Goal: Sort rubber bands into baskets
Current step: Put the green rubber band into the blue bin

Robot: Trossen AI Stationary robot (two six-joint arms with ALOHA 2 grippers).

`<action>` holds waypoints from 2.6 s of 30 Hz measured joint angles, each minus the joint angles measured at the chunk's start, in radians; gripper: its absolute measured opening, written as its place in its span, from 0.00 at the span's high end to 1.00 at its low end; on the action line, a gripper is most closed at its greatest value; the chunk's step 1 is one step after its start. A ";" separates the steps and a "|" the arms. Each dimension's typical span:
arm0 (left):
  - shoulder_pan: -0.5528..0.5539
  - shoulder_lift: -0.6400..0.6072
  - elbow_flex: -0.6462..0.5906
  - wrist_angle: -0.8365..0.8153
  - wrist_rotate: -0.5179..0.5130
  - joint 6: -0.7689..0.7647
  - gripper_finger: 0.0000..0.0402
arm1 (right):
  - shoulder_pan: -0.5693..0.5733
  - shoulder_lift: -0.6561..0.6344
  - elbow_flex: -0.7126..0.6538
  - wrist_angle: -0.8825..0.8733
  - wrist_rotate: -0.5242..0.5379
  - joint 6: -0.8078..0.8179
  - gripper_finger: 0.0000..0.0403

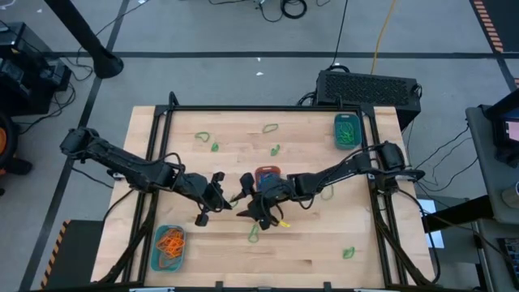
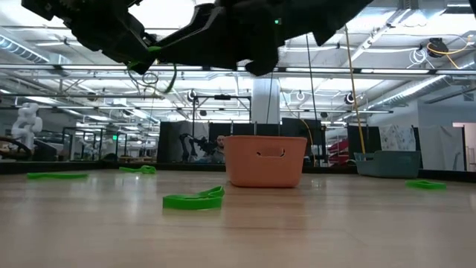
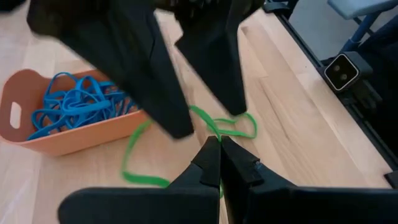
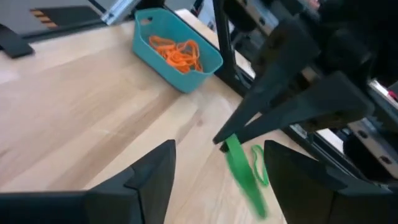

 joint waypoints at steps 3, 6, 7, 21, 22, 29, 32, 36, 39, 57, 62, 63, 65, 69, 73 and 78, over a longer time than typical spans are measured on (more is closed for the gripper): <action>-0.001 0.000 0.000 0.000 0.001 -0.002 1.00 | 0.000 0.024 0.028 -0.012 0.043 -0.001 0.44; 0.000 0.000 0.000 -0.001 0.012 -0.002 1.00 | 0.000 0.033 0.042 -0.037 0.098 -0.004 0.52; 0.000 0.000 0.000 -0.002 0.020 -0.002 1.00 | 0.000 0.033 0.042 -0.051 0.105 -0.004 0.55; -0.001 0.000 0.000 0.001 -0.086 -0.036 0.81 | -0.001 0.035 0.041 -0.121 0.151 0.007 0.99; -0.001 0.000 0.000 0.000 -0.090 -0.037 0.79 | -0.001 0.035 0.041 -0.127 0.151 0.008 0.99; -0.001 0.000 0.000 -0.058 -0.146 -0.069 0.67 | 0.000 -0.023 0.041 -0.327 0.280 0.056 1.00; 0.006 0.000 0.000 -0.113 -0.193 -0.089 0.63 | -0.009 -0.068 0.041 -0.443 0.327 0.122 1.00; 0.018 0.000 0.000 -0.178 -0.210 -0.089 0.61 | -0.048 -0.145 0.041 -0.668 0.335 0.193 1.00; 0.030 0.000 0.000 -0.219 -0.214 -0.090 0.61 | -0.107 -0.206 0.041 -0.858 0.334 0.253 1.00; 0.094 0.000 0.000 -0.431 -0.422 -0.229 0.61 | -0.762 -0.469 -0.179 -1.289 0.253 0.281 1.00; 0.106 0.000 0.000 -0.431 -0.451 -0.230 0.61 | -0.957 -0.479 -0.230 -1.262 0.256 0.323 1.00; 0.108 0.000 0.000 -0.431 -0.451 -0.231 0.61 | -0.987 -0.479 -0.239 -1.255 0.258 0.333 1.00; 0.108 0.000 0.000 -0.431 -0.451 -0.244 0.61 | -1.040 -0.479 -0.257 -1.239 0.257 0.351 1.00; 0.108 0.000 0.000 -0.431 -0.450 -0.246 0.61 | -1.116 -0.479 -0.281 -1.214 0.256 0.400 1.00; 0.108 0.000 0.000 -0.431 -0.450 -0.246 0.61 | -1.155 -0.479 -0.290 -1.216 0.254 0.447 1.00; 0.108 0.000 0.000 -0.431 -0.450 -0.247 0.61 | -1.175 -0.479 -0.300 -1.203 0.256 0.493 0.99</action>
